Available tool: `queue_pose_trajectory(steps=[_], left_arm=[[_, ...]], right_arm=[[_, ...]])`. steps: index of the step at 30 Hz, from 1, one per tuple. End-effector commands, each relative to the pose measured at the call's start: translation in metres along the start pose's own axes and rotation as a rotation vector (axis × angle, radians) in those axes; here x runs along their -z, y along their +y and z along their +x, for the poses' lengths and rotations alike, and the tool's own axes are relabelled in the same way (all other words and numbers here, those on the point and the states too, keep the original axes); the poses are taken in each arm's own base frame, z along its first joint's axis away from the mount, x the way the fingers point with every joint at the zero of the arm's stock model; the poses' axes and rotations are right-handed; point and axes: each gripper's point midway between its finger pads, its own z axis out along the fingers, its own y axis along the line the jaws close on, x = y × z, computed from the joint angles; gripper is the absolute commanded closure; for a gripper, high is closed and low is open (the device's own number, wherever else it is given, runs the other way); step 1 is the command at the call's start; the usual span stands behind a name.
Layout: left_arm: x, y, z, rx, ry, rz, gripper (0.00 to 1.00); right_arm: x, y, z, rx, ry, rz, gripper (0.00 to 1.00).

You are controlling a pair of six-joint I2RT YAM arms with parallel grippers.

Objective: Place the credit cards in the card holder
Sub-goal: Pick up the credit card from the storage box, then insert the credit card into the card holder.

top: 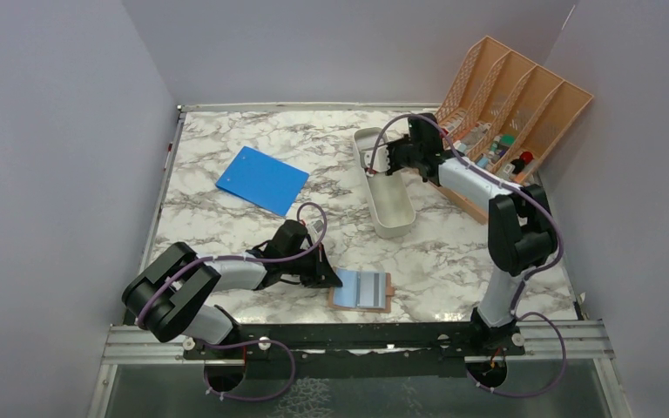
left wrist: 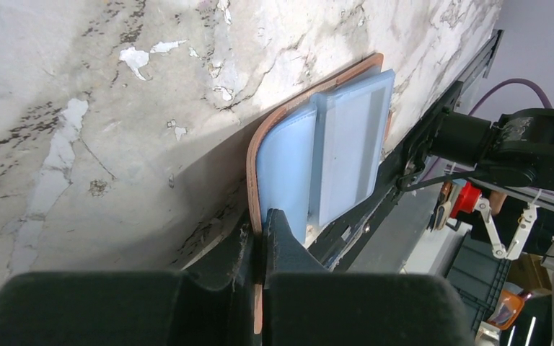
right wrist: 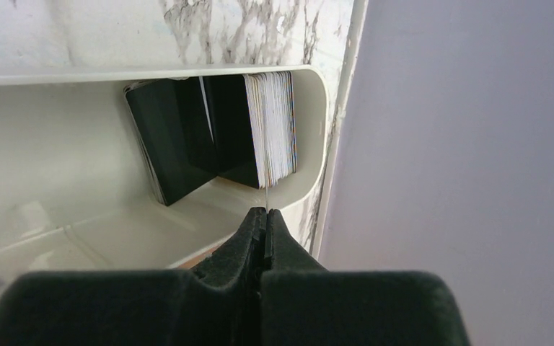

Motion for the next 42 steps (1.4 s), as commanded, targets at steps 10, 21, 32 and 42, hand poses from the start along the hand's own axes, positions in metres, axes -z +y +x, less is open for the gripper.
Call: queue_pose_trajectory(steps=[10, 21, 32, 42], left_arm=[[0.003, -0.022, -0.013, 0.014, -0.049, 0.073, 1.00], [0.011, -0.033, -0.030, 0.053, -0.154, 0.099, 1.00], [0.003, -0.008, -0.031, 0.085, -0.185, 0.019, 0.94], [0.001, 0.006, -0.020, 0.082, -0.155, -0.013, 0.75]], right_arm=[[0.096, -0.014, -0.102, -0.418, -0.273, 0.143, 0.99], [0.157, 0.020, -0.176, -1.286, -0.488, 0.025, 0.99], [0.162, 0.141, -0.196, -1.872, -0.284, -0.279, 0.99], [0.154, 0.218, -0.211, -2.126, -0.215, -0.413, 0.99]])
